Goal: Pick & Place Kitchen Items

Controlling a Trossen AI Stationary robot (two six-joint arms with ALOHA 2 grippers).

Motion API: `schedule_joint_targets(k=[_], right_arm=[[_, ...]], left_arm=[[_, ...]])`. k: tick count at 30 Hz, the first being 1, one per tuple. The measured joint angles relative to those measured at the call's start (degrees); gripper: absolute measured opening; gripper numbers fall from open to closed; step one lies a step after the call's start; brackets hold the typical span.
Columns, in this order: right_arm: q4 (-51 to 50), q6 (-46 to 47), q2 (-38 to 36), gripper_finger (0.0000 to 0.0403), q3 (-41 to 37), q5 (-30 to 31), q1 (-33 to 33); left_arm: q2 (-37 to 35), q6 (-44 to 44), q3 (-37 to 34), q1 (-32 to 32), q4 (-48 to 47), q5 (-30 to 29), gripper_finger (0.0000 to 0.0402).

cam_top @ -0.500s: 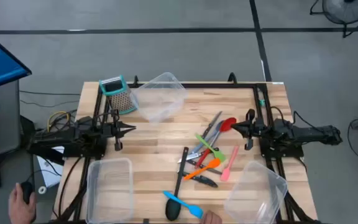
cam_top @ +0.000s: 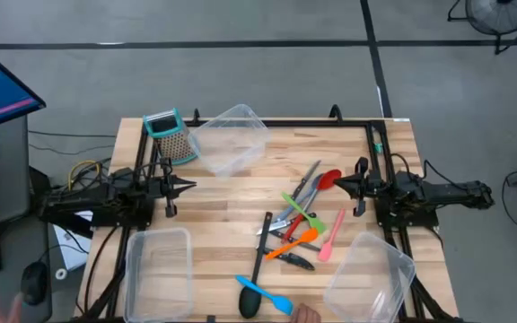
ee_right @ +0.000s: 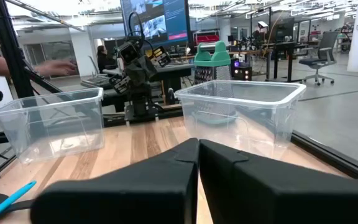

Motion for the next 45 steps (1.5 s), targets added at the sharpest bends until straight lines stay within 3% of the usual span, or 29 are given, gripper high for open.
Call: schedule_joint_targets(k=[41,45], right_arm=[[0.07,-0.09,-0.02,0.001,-0.01,0.35,-0.12],[2.92,9.21,0.0,0.001,-0.01,0.35,-0.12]], left_arm=[[-0.01,0.28,0.01,-0.01,1.31,0.0,0.0003],[-0.02,0.35,0.0,0.0,1.48,0.0,0.0003]])
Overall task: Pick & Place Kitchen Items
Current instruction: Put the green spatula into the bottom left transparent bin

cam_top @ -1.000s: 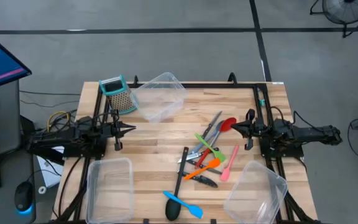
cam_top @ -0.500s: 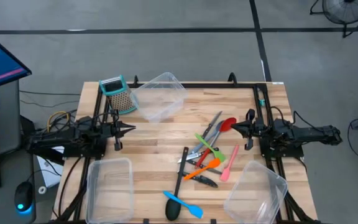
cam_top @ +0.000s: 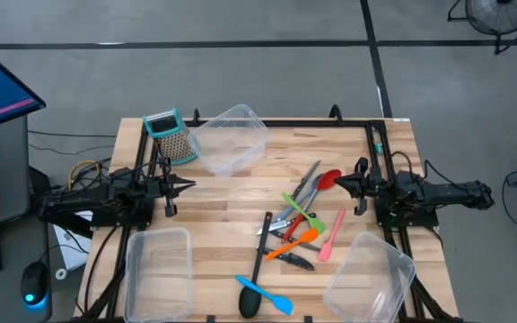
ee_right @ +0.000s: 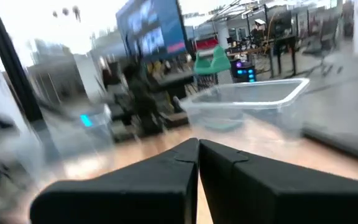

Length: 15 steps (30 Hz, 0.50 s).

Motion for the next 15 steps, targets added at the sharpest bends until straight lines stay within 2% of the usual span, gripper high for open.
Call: schedule_joint_targets(k=[3,7,15], right_arm=[[3.01,9.7,-0.02,0.001,0.01,-0.01,0.0],[3.92,16.97,-0.02,0.001,0.01,-0.02,0.0],[3.96,17.8,-0.02,0.001,0.01,2.6,0.02]], left_arm=[[0.0,0.05,0.0,0.0,0.32,0.02,0.0003],[0.01,0.07,0.0,-0.02,0.33,0.01,0.0003],[0.02,0.07,0.0,0.0,0.8,0.01,0.0003]])
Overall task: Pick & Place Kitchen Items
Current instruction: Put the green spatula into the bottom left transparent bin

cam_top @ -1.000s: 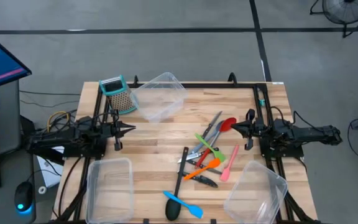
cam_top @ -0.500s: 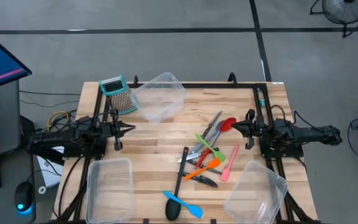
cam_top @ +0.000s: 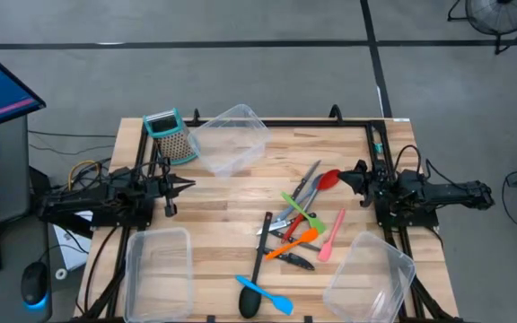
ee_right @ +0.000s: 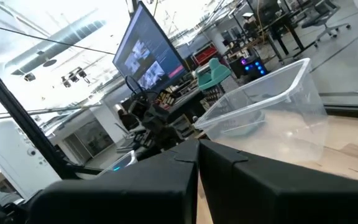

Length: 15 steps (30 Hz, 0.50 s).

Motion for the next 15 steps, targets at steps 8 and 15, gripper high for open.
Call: schedule_joint_targets(k=[8,15], right_arm=[[-0.02,0.0,0.0,0.001,0.01,0.0,0.0],[-0.02,0.0,0.0,0.001,0.01,0.02,0.0]], left_arm=[[-0.02,-4.2,0.0,0.01,0.42,1.05,0.0003],[-0.02,-21.77,0.0,0.01,0.57,3.49,0.0003]])
